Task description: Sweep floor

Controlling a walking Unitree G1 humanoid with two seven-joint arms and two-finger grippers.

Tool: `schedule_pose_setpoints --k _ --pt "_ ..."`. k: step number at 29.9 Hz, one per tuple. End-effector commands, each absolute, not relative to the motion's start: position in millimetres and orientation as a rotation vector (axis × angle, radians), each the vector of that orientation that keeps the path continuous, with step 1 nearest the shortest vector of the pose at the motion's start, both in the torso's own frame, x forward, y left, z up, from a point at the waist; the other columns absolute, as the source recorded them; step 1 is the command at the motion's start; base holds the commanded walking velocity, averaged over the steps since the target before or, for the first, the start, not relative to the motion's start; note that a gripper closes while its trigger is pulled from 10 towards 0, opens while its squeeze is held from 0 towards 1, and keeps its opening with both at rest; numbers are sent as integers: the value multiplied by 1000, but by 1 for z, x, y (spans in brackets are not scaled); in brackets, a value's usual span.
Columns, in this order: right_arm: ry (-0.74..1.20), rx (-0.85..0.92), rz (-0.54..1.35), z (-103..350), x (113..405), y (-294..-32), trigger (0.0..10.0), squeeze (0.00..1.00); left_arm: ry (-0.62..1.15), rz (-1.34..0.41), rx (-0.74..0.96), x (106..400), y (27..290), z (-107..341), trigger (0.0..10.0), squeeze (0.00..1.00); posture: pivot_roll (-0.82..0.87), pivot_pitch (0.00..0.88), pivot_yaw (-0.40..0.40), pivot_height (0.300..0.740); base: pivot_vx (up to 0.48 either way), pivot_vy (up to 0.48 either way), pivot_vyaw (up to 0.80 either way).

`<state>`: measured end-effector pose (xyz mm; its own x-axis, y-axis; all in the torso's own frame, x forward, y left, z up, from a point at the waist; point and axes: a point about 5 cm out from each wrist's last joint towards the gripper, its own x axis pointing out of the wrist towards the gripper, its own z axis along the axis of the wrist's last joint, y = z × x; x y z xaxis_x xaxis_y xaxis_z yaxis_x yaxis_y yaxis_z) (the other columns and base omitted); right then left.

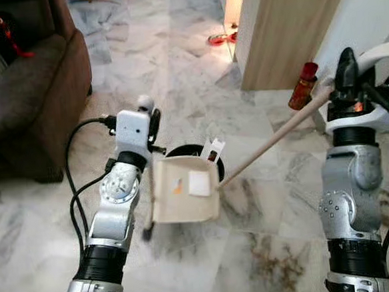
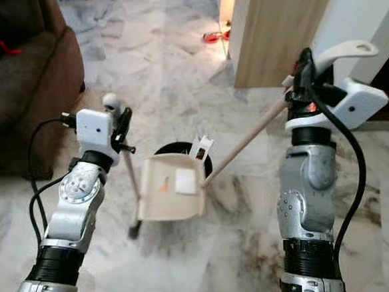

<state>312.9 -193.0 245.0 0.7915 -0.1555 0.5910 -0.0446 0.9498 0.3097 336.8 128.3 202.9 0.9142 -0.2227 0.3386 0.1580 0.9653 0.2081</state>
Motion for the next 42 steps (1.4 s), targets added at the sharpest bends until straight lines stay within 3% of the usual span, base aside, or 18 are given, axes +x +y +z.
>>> schedule_pose_setpoints --k 1,42 --pt "-729 382 -47 259 308 -190 10000 0 -407 -209 159 334 125 212 10000 0 122 119 -41 740 330 0 0" --pt "-738 391 -44 262 307 -189 10000 0 -417 -207 170 334 127 217 10000 0 125 133 -40 740 354 0 0"
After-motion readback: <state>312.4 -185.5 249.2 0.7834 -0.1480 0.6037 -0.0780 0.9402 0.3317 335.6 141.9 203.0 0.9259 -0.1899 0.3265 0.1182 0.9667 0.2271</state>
